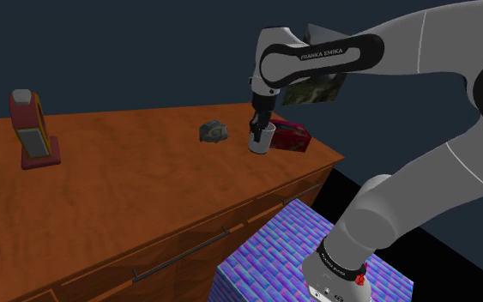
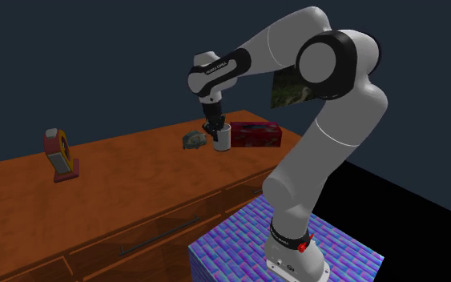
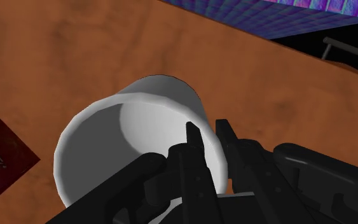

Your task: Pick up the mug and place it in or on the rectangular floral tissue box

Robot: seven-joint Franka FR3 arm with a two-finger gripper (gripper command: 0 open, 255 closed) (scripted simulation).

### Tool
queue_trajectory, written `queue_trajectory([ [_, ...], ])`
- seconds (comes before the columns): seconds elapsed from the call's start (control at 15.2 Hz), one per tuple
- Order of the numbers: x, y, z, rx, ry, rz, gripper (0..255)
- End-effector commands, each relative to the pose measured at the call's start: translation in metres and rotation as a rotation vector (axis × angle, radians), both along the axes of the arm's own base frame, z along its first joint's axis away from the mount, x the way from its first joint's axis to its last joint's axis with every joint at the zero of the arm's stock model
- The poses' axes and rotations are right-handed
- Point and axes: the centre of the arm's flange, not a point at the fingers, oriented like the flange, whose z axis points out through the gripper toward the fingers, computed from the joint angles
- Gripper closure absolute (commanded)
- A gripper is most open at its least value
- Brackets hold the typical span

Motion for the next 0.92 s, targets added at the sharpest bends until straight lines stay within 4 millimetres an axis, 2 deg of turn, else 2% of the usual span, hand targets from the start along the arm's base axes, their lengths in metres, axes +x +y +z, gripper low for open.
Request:
queue_trajectory([
  [0.0, 0.000, 0.000, 0.011, 0.000, 0.000, 0.000, 255],
  [0.59, 0.000, 0.000, 0.055, 0.000, 0.000, 0.000, 255],
  [0.86, 0.016, -0.050, 0.059, 0.000, 0.000, 0.000, 255],
])
